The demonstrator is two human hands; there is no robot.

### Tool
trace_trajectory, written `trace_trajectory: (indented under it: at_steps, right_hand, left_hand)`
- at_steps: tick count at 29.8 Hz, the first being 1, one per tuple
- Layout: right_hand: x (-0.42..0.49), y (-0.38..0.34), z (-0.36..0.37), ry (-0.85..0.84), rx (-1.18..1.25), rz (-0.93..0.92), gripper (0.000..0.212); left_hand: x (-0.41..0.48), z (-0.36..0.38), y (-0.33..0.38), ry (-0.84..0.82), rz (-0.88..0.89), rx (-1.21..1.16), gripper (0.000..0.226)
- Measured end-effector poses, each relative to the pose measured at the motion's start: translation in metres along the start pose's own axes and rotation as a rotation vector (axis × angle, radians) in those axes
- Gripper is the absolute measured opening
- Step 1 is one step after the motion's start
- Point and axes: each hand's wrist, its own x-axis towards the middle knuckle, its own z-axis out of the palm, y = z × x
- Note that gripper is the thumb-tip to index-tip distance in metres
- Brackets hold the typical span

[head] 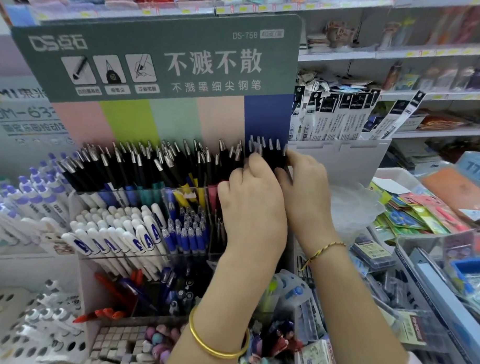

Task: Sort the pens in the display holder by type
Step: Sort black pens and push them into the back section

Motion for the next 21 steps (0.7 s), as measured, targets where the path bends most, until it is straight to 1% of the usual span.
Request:
trace_trajectory:
  at_steps: [3,5,7,9,13,16,19,21]
  right_hand:
    - [0.001,0.006,0.001,-0.002,0.032,-0.007,0.02]
    - [0.001,0.009,0.001,-0.007,0.046,-0.012,0.022]
    - [0.001,0.011,0.002,-0.004,0.049,-0.014,0.029]
    - [0.002,0.011,0.004,0.009,0.049,-0.02,0.032]
    - [0.001,0.01,0.004,0.036,0.085,-0.03,0.035]
    - [-0.001,0.007,-0.002,0.074,0.131,-0.029,0.037]
    - [-0.001,0.004,-0.006,0.123,0.184,-0.019,0.034]
    - [-0.002,0.007,-0.005,0.128,0.124,-0.007,0.03]
  left_hand:
    - [0.002,-0.002,0.005,-0.096,0.007,-0.144,0.041]
    - [0.001,0.001,0.003,-0.109,0.002,-0.174,0.049]
    - [0.002,0.0,0.002,-0.109,-0.024,-0.165,0.054]
    - [0.005,-0.002,0.003,-0.121,-0.055,-0.138,0.053]
    - [0.015,0.0,0.009,-0.199,-0.106,-0.111,0.048]
    - [0.02,-0.002,0.008,-0.195,-0.136,-0.131,0.046]
    - [0.022,-0.003,0.007,-0.179,-0.119,-0.211,0.049]
    - [0.02,-0.002,0.007,-0.182,-0.073,-0.219,0.049]
